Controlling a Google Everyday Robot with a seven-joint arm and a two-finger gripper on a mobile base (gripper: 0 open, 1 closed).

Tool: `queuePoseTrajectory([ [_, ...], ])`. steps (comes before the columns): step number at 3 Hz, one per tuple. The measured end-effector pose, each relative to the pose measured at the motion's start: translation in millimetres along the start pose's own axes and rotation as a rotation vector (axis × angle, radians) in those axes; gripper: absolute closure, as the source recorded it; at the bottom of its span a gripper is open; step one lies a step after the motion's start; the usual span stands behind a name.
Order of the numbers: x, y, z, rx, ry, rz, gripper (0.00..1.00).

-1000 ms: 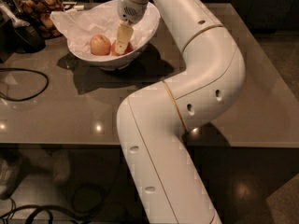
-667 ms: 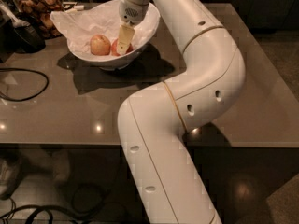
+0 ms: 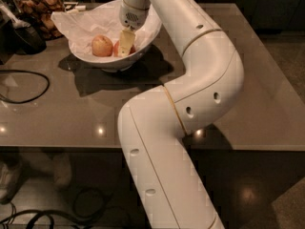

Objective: Pick apple from white bowl

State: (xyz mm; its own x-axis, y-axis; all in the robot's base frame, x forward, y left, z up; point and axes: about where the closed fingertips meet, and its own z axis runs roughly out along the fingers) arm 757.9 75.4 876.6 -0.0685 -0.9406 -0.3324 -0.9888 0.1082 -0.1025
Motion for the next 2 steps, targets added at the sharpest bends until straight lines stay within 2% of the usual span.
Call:
queuePoseTrajectory([
  [2, 0.5, 0.1, 9.9, -0.014, 0.005, 0.001, 0.34],
])
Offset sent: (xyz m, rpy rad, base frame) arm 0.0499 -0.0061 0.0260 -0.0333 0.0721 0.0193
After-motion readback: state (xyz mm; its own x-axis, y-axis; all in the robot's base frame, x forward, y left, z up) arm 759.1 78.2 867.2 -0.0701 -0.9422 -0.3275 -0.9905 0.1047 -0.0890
